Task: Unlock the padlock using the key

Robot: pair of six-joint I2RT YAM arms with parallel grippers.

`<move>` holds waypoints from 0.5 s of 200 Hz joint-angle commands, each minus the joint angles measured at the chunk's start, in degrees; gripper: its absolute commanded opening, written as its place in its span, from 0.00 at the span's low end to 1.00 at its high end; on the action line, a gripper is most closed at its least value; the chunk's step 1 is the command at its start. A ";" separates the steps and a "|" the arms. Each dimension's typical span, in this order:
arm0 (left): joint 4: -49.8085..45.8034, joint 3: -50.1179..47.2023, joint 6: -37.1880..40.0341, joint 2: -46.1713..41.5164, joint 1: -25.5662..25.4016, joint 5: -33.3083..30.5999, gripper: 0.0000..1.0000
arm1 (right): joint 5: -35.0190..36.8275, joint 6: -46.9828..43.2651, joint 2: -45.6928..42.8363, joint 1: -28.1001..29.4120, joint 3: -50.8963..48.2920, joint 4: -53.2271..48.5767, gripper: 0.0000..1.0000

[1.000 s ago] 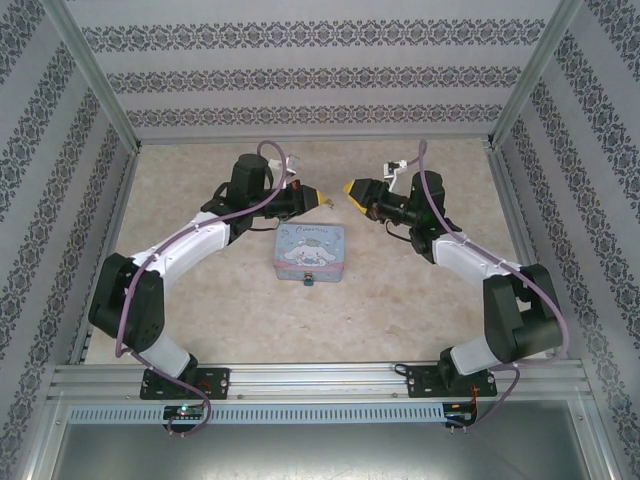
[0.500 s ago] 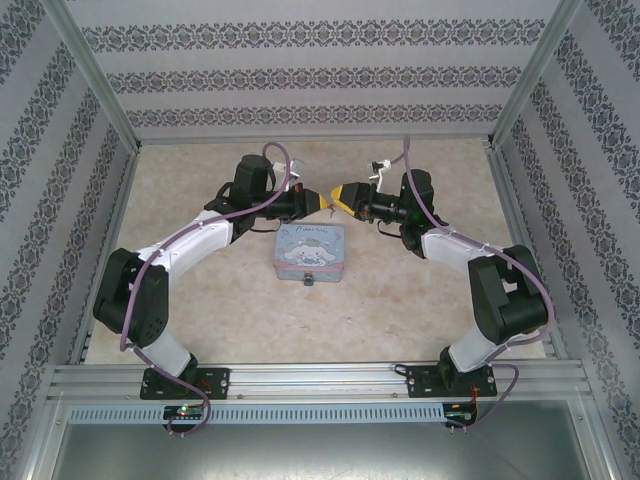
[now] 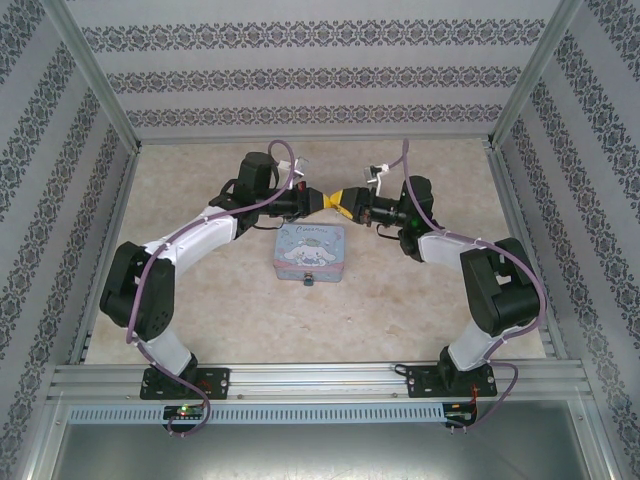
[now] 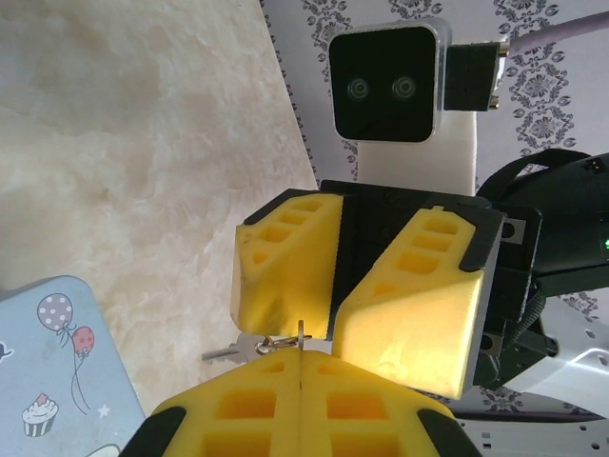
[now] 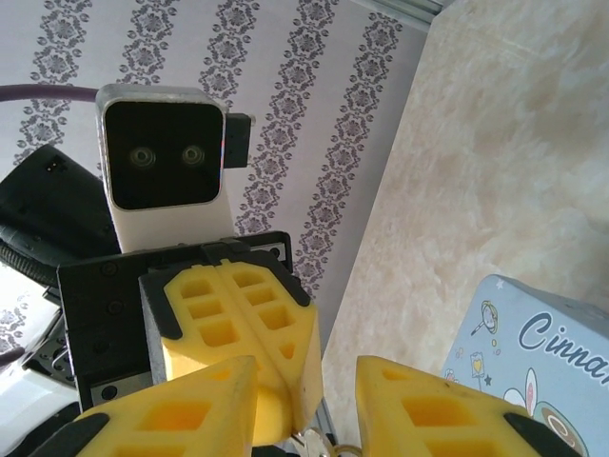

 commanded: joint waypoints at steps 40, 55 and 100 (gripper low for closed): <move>1.53 2.88 1.44 1.53 0.56 1.67 0.00 | -2.16 2.54 0.65 -1.47 -3.10 7.81 0.27; 1.53 3.12 1.37 1.77 0.52 1.75 0.00 | -2.16 2.60 0.54 -1.60 -3.54 8.10 0.27; 1.53 3.68 1.34 2.43 0.56 2.34 0.00 | -2.50 3.14 0.62 -1.93 -4.34 9.48 0.22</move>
